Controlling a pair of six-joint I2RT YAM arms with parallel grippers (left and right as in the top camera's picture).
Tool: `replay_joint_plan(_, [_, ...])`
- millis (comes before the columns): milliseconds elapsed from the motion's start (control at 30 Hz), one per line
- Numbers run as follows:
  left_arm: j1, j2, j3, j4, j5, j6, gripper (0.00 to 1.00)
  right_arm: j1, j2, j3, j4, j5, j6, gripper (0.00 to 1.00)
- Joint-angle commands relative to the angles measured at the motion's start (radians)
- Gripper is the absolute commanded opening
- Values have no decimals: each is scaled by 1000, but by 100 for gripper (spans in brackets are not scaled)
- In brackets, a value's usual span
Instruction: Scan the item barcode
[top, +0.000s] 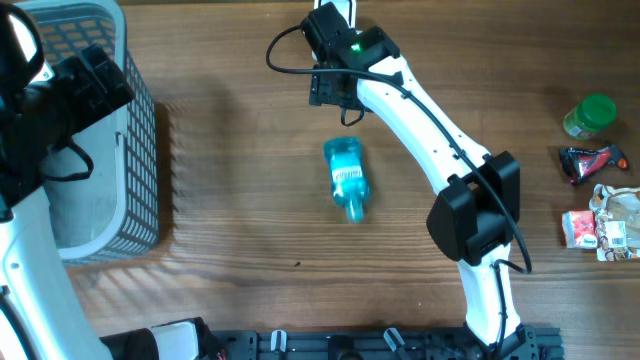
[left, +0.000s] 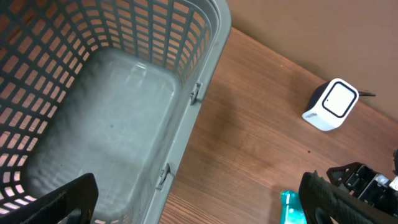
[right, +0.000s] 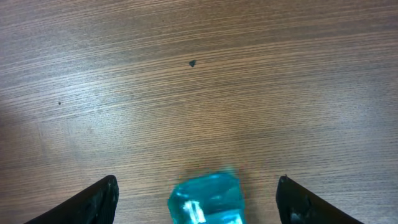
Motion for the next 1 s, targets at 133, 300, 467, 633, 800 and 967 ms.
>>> replay_joint_plan(133, [8,1,8,2,5,-1,100,3,-39,2,-37,-6,-39,93])
replay_joint_plan(300, [8,1,8,2,5,-1,100,3,-188,1,-210,-99,-40,99])
replay_joint_plan(467, [8,1,8,2,5,-1,100,69,-219,-39,-383,-8,-44,99])
replay_joint_plan(633, [8,1,8,2,5,-2,100,175,-219,-253,-357,-46,-43,99])
replay_joint_plan(800, [8,1,8,2,5,-1,100,266,-219,-579,-190,-75,-6,99])
replay_joint_plan(967, [8,1,8,2,5,-1,100,282,-219,-787,111,-101,-53,99])
